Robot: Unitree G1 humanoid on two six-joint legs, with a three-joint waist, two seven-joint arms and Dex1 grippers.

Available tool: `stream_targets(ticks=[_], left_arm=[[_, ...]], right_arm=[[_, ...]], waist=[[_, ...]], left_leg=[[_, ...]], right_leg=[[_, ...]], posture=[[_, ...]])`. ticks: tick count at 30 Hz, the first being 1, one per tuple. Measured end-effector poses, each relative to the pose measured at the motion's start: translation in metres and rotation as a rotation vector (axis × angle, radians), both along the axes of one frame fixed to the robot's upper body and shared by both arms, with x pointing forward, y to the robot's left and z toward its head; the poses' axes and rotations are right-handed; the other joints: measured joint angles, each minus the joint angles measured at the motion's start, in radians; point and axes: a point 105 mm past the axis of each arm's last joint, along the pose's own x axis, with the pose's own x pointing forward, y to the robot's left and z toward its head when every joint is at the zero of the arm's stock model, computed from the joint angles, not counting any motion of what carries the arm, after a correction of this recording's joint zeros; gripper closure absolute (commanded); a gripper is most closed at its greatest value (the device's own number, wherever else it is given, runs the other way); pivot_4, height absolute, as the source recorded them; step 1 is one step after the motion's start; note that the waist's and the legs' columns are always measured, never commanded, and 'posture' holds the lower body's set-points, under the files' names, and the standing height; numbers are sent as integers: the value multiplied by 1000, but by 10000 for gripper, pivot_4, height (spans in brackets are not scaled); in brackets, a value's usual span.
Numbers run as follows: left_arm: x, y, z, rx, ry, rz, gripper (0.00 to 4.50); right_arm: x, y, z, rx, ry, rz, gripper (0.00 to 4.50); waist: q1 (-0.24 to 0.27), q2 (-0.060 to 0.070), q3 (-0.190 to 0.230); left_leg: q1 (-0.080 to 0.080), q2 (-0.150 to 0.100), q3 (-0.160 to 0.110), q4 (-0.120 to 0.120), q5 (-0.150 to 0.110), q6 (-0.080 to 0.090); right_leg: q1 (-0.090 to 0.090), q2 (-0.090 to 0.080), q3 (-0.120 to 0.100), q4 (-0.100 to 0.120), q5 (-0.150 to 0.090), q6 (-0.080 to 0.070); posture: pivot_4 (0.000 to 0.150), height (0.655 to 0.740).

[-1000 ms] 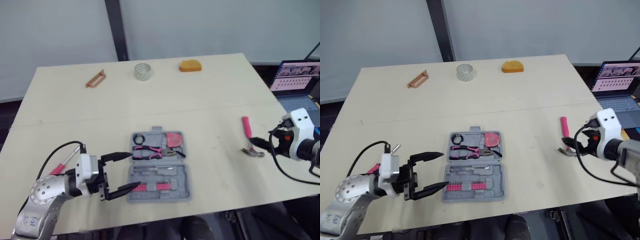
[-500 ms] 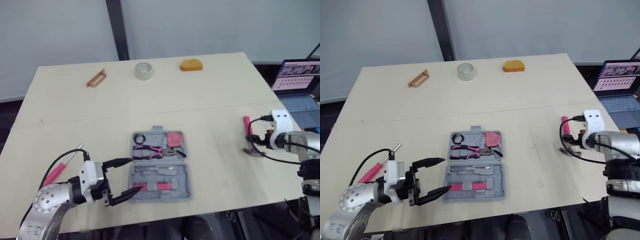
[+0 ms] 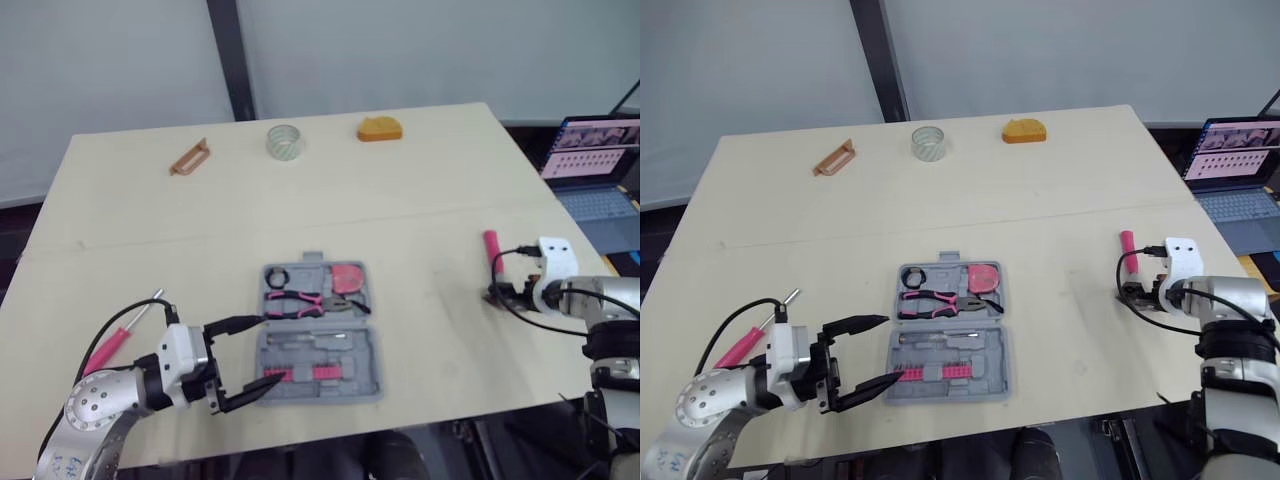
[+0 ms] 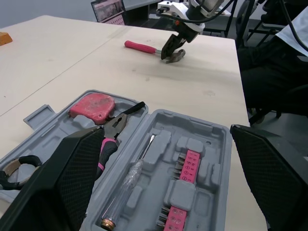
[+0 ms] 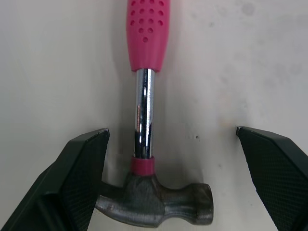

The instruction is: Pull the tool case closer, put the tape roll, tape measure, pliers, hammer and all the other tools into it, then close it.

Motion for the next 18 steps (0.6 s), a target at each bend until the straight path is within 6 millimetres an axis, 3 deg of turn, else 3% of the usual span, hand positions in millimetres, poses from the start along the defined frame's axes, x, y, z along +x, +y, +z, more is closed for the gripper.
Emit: stream_targets(ticks=[5,6,10,18], left_arm=[[1,4,-7,2,10,5,0],[1,4,-8,2,11,2,0],[-1,6,-11,-1,10,-1,0],[-4,6,-13,-1,14,-1,0]], right_arm=[[-2,0,3,14,-14,-8,25870],[-2,1,4,14,-16,-5,27181],[-5,5,1,17,-8,5,44789],[-7,6,0,5,-12,17,44789]], waist=[[-2,0,0],[-3,0,0],[-1,0,0],[-2,0,0]], left_leg=[[0,0,0,0,0,0],[0,0,0,0,0,0],[0,0,0,0,0,0],[0,1,0,0,0,0]], right_leg=[[0,0,0,0,0,0],[0,0,0,0,0,0],[0,0,0,0,0,0],[0,0,0,0,0,0]], posture=[[1500,7400],[1500,7400],[1500,7400],[1500,7400]])
